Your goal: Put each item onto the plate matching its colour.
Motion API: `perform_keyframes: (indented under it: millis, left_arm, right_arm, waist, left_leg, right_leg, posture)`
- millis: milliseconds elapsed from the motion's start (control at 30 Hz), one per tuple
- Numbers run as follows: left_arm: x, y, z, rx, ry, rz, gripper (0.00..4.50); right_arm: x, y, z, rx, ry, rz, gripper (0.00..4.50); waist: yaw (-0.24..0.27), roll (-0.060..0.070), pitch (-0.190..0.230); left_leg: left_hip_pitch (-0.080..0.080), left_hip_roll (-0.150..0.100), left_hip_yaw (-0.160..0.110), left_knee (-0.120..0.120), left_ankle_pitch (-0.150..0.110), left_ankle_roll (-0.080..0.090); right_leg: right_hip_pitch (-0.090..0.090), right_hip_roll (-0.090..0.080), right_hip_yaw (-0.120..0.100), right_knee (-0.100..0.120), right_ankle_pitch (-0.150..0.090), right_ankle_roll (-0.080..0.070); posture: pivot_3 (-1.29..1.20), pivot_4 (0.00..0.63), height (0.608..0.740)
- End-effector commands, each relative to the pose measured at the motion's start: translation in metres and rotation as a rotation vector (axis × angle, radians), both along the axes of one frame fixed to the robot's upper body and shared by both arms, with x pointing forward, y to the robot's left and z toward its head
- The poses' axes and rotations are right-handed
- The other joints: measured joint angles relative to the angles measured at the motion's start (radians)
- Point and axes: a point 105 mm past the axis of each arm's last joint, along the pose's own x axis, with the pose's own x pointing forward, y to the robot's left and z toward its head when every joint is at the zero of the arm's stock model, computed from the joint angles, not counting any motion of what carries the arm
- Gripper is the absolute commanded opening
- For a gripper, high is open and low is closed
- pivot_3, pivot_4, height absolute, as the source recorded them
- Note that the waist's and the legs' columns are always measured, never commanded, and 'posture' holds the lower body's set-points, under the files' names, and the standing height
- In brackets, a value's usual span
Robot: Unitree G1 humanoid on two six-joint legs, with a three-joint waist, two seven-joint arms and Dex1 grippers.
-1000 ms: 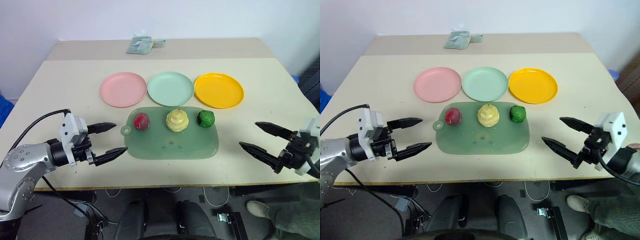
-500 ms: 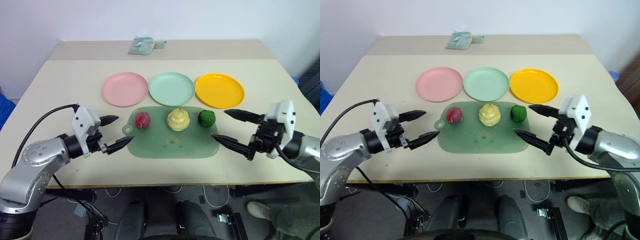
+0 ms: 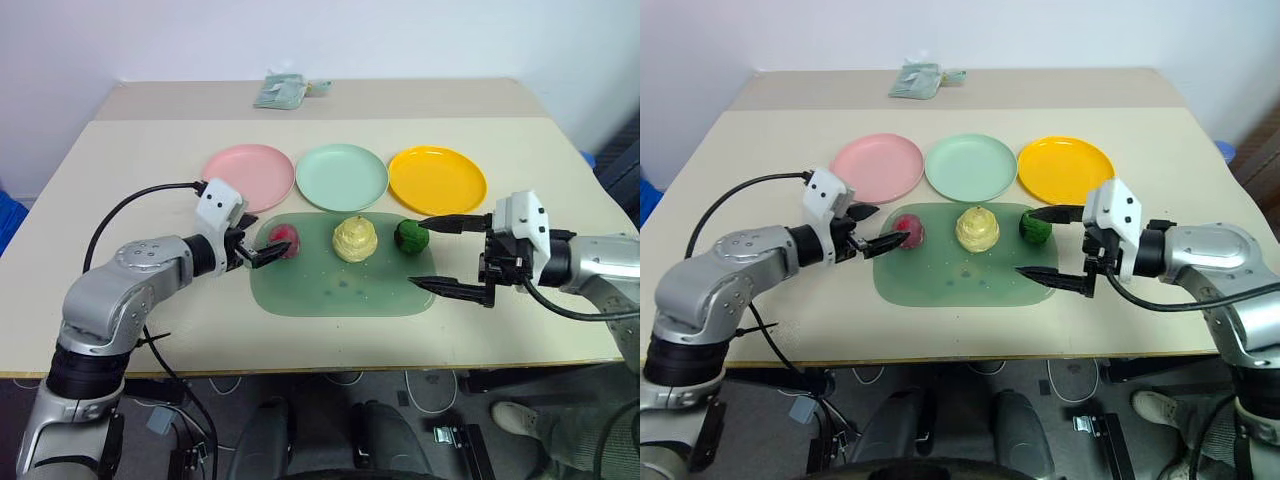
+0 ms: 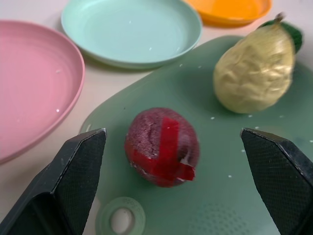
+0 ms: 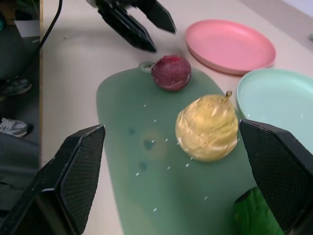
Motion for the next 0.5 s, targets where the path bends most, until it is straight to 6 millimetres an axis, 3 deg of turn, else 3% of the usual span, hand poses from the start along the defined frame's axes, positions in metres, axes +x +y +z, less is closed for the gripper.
perform_keyframes:
  millis: [33,367,467,500]
  left_arm:
    - [0.006,-0.001,0.003,0.022,-0.01,0.022,4.5]
    - [0.029,-0.016,-0.023,0.062,0.041,0.055,4.5]
    - [0.035,-0.024,-0.027,0.035,0.047,0.058,3.71]
    - [0.035,-0.025,-0.027,0.037,0.044,0.056,3.25]
  right_arm:
    - [0.003,0.005,0.007,0.008,-0.048,0.026,4.45]
    - [0.006,0.0,0.0,0.019,-0.067,0.014,4.45]
    - [0.007,-0.004,-0.003,0.017,-0.073,0.0,4.5]
    - [0.006,-0.004,-0.004,0.017,-0.074,-0.001,4.5]
  waist:
    - [0.0,0.0,0.0]
    - [0.001,0.0,0.0]
    - [0.001,0.0,0.0]
    - [0.001,0.0,0.0]
  left_leg:
    - [0.0,0.0,0.0,0.0,0.0,0.0]
    - [0.0,-0.001,0.0,0.001,0.0,0.0]
    - [0.0,-0.001,0.0,0.002,0.0,0.0]
    - [0.0,-0.001,0.0,0.002,0.0,0.0]
  right_leg:
    - [0.0,0.0,0.0,0.0,0.0,0.0]
    - [0.0,-0.001,0.0,0.001,0.001,0.001]
    - [0.0,-0.001,0.0,0.002,0.001,0.001]
    - [0.0,-0.001,0.0,0.003,0.001,0.001]
  posture:
    - [0.0,0.15,0.74]
    - [0.0,0.15,0.74]
    - [0.0,0.15,0.74]
    - [0.0,0.15,0.74]
